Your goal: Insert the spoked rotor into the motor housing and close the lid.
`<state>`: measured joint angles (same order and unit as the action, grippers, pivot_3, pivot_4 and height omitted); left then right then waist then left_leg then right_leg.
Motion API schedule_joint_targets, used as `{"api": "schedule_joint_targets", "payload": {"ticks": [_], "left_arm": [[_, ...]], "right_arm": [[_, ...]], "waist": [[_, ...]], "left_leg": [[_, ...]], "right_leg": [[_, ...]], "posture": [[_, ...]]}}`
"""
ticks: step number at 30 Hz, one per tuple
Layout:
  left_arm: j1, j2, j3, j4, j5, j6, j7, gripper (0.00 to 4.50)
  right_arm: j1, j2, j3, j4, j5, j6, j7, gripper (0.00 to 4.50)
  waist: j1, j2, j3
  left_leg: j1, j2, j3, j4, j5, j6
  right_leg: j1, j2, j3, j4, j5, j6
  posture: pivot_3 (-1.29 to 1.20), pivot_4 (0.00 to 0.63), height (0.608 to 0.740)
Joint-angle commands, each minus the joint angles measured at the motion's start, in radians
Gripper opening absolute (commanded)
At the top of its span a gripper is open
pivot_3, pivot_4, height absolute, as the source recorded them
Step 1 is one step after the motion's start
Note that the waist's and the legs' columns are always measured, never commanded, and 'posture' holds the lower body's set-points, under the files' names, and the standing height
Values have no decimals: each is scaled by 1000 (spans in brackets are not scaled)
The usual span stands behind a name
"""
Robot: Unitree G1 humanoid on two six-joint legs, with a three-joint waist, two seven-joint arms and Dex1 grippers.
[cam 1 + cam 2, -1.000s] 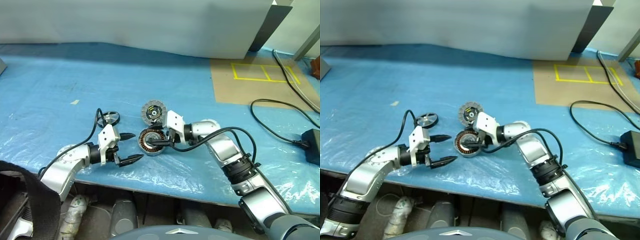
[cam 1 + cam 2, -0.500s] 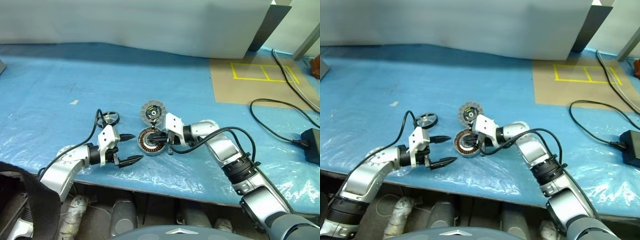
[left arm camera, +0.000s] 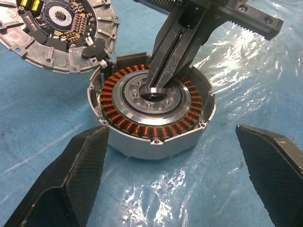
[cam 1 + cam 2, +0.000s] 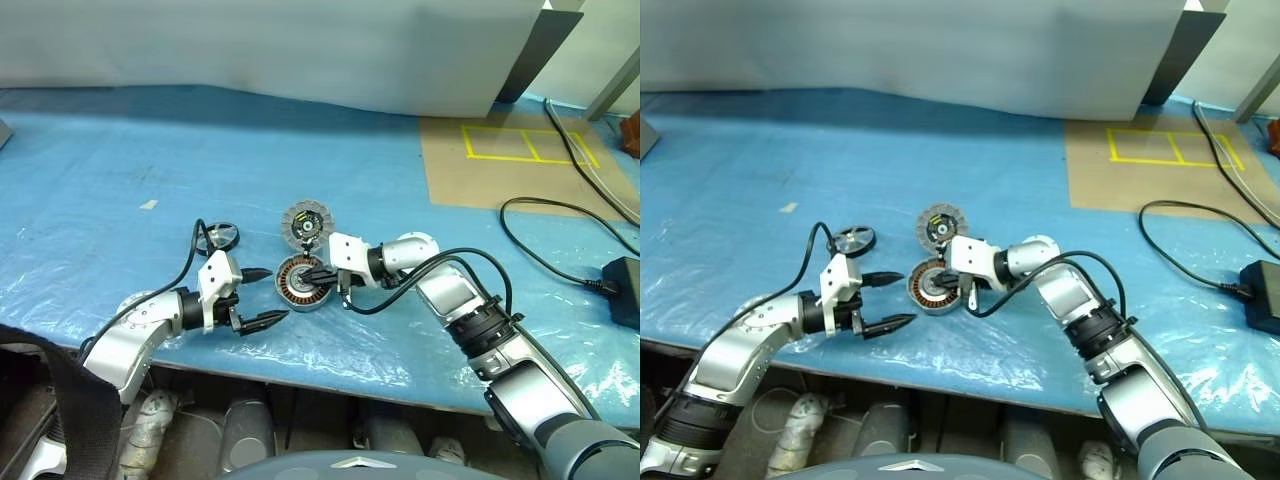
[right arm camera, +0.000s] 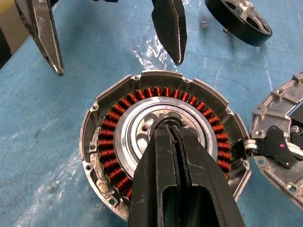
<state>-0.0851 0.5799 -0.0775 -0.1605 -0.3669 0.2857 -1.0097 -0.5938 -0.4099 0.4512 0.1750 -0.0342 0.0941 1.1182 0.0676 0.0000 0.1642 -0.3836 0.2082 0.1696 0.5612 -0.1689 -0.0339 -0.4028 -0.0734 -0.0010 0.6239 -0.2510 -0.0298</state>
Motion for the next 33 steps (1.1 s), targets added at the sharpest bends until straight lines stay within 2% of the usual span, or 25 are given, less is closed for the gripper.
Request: {"api": "schedule_joint_targets", "payload": {"ticks": [1,9,13,18,23,28,33], "left_arm": [[-7,-4,-1,-13,1,-12,4,4500],[-10,-11,-7,-12,3,-10,5,4500],[-17,-13,-9,-8,2,-10,4,4500],[-21,-12,0,-7,-10,-6,0,4500],[-22,-11,0,-12,-10,-3,3,4500],[-13,-7,4,-19,-10,-1,6,4500],[-14,-6,5,-14,-8,-2,7,4500]], "right_arm": [[0,-32,22,-21,-42,-69,13,36],[5,-55,-2,-46,-33,-75,17,36],[4,1,-80,-124,115,97,24,36],[1,70,-126,-118,211,247,0,36],[37,89,-80,-37,155,216,-37,36],[81,24,21,36,18,60,-35,36],[66,27,-4,75,29,42,-43,36]], "waist": [[0,0,0],[0,0,0],[0,0,0],[0,0,0],[1,0,0],[0,0,0],[0,-1,-1]], "left_leg": [[0,0,0,0,0,0],[0,0,0,1,0,0],[0,0,0,0,-1,1],[0,0,0,1,-1,1],[0,0,0,0,0,0],[0,0,0,0,0,0],[7,0,0,0,-1,1]], "right_leg": [[0,0,0,0,0,0],[0,0,0,1,0,0],[0,0,0,0,0,0],[0,0,0,1,0,0],[0,0,0,0,0,0],[0,0,0,0,0,0],[7,0,0,0,0,0]], "posture": [[0,150,740],[0,150,740],[0,150,740],[0,150,740],[0,150,740],[0,150,740],[0,150,740]]}}
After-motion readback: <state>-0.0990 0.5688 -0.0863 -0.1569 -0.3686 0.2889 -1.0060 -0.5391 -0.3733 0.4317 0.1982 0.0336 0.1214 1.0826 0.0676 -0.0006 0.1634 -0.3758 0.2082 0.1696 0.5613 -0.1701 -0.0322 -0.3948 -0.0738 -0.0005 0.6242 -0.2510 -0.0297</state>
